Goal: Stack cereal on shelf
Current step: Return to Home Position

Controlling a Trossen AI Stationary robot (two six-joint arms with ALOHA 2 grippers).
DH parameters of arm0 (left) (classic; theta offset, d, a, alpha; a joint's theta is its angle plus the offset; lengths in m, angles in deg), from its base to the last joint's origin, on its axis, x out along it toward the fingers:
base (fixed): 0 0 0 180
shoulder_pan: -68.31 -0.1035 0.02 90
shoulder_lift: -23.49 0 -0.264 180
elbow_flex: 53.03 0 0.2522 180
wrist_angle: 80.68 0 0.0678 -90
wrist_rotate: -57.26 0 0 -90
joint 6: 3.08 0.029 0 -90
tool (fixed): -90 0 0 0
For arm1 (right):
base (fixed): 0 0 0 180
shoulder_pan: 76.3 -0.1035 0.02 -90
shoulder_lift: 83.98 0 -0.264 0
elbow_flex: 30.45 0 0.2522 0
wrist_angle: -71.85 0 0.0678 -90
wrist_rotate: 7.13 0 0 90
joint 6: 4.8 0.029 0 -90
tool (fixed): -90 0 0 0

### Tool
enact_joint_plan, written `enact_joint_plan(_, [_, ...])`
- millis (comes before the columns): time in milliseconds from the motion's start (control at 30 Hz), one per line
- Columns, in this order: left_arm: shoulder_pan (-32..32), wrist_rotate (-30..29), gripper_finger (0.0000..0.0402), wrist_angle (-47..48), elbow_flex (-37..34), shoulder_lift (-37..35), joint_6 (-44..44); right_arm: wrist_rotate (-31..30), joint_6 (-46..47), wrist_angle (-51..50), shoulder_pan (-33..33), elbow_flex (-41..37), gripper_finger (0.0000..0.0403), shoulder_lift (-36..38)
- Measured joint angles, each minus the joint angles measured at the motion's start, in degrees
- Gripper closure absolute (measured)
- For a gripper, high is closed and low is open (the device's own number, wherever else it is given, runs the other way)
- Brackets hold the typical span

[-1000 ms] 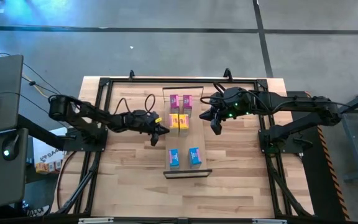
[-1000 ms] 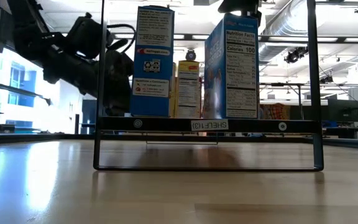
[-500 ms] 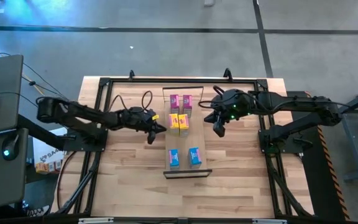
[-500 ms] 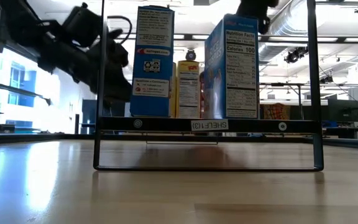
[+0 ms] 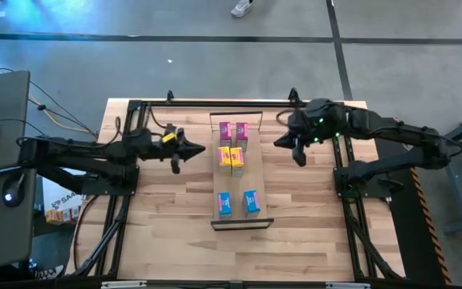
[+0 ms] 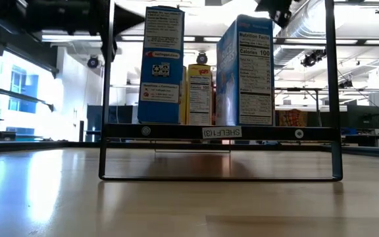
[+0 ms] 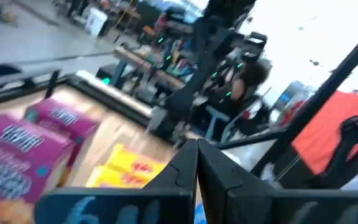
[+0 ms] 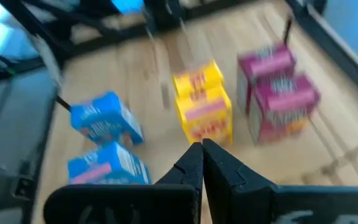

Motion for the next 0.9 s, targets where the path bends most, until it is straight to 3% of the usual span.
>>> enact_joint_plan(300, [4.68,-3.79,0.0401,-0.12,0.00,-7.68,-0.10,10.32,-4.32,5.46,4.23,0.00,0.0403,0.99])
enact_joint_plan(467, [5.77,-4.05,0.0401,0.47,-1.95,-11.28,1.75,11.45,-4.23,5.62,4.21,0.00,0.0403,0.84])
enact_joint_plan(900, [4.84,-3.66,0.0401,-6.86,-17.16,-26.56,-1.33,10.17,2.22,14.23,4.21,0.00,0.0403,0.84])
